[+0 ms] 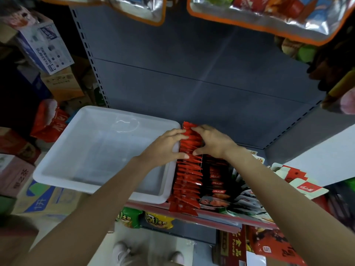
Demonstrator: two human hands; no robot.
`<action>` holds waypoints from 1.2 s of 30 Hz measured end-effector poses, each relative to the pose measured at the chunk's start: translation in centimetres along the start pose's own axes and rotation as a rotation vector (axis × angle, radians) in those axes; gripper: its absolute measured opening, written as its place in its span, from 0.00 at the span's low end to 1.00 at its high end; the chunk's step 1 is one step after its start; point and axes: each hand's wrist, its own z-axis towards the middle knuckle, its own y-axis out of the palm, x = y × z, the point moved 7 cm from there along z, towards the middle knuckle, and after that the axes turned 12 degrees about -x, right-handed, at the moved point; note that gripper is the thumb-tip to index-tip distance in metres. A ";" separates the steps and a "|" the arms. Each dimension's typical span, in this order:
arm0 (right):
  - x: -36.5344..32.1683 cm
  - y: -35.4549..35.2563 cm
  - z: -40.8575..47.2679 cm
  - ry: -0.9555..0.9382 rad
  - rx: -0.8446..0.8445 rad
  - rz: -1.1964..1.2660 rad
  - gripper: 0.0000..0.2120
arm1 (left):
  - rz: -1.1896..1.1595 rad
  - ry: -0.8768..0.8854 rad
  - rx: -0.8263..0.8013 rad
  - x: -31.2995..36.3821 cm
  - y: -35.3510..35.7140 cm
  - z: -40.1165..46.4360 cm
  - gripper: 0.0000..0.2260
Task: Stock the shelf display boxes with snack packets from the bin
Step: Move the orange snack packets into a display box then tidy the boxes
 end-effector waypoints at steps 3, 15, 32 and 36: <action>-0.1 -0.3 0.5 0.032 0.021 -0.042 0.35 | 0.062 -0.050 -0.087 -0.2 0.6 0.4 0.30; -0.2 -1.4 0.2 -0.007 0.117 0.115 0.25 | 0.088 -0.085 0.191 0.6 -0.8 0.8 0.19; -2.2 2.0 -3.0 -0.025 0.212 -0.204 0.19 | 0.260 -0.068 -0.007 2.3 2.0 -2.0 0.12; -1.5 1.1 -2.5 -0.023 0.197 -0.075 0.09 | 0.164 -0.135 0.099 1.9 0.7 -1.4 0.10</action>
